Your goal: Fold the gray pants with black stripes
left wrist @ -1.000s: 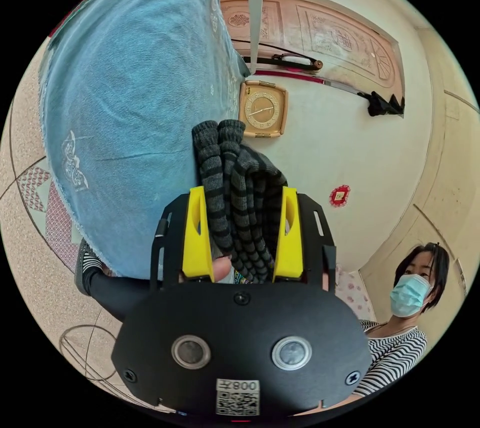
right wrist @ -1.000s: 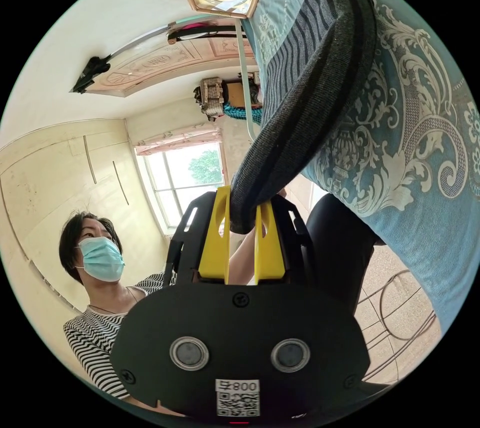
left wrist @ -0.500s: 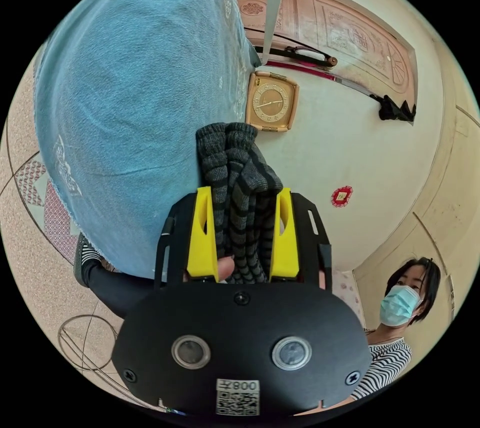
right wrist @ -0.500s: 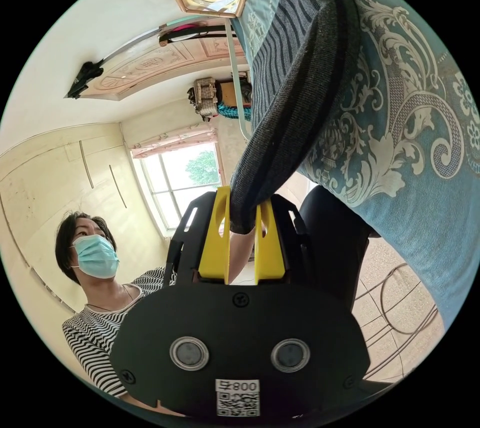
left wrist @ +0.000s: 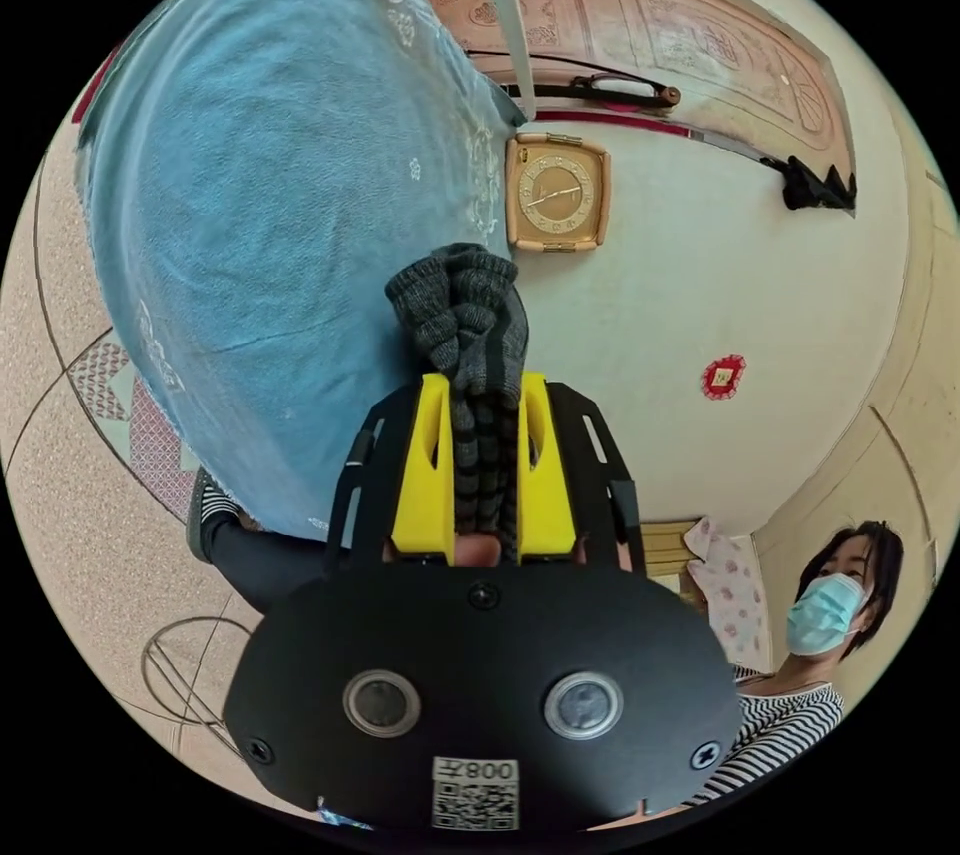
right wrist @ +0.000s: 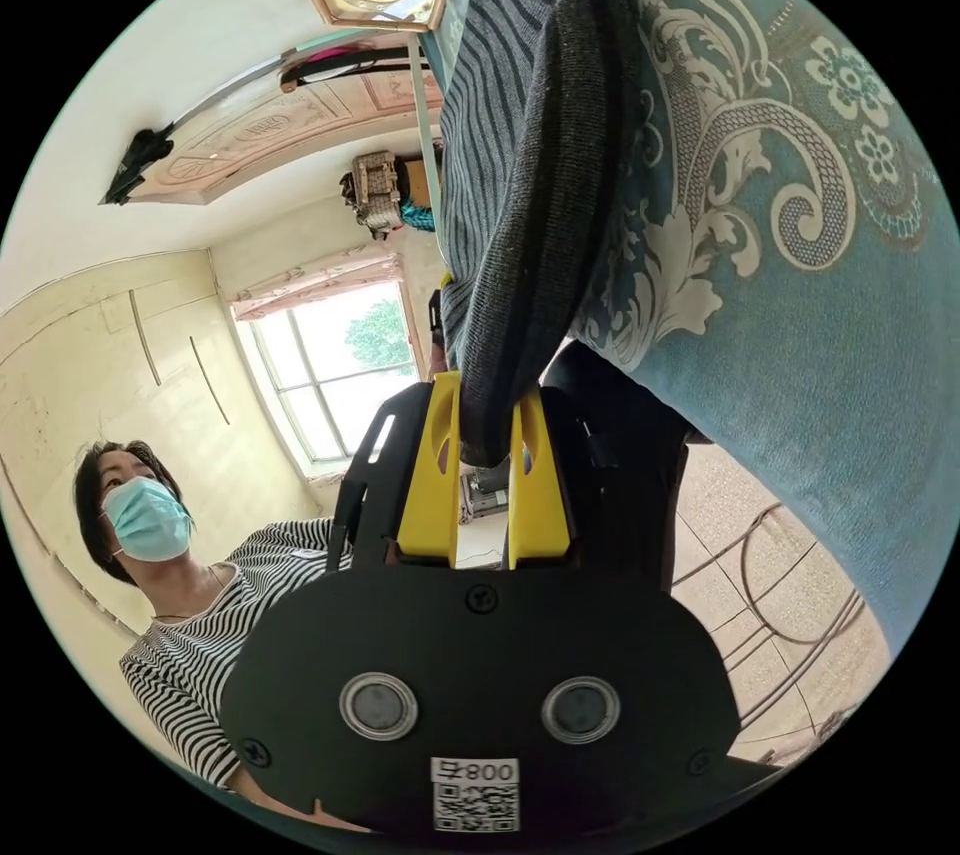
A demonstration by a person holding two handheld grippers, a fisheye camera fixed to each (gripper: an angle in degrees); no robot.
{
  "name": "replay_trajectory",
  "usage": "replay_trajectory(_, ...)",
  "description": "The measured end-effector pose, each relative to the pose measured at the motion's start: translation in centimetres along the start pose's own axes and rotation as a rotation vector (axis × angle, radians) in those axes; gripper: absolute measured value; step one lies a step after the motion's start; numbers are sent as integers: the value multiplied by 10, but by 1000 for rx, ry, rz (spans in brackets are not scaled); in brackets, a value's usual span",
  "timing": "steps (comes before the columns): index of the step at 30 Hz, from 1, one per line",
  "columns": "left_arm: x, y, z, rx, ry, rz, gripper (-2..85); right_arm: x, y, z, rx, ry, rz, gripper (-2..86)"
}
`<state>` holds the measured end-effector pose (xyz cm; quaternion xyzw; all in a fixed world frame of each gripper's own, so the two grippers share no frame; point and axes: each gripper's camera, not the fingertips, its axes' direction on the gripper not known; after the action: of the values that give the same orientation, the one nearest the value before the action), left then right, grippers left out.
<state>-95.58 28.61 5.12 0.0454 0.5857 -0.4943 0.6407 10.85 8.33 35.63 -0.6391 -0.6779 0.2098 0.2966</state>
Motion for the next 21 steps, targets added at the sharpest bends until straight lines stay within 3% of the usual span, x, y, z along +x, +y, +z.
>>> replay_trajectory(13,56,113,188,-166,29,210,95,-39,133,-85,176,-86,-260,62)
replay_trajectory(21,101,217,443,-475,112,373,91,-34,259,-209,462,-128,-343,59)
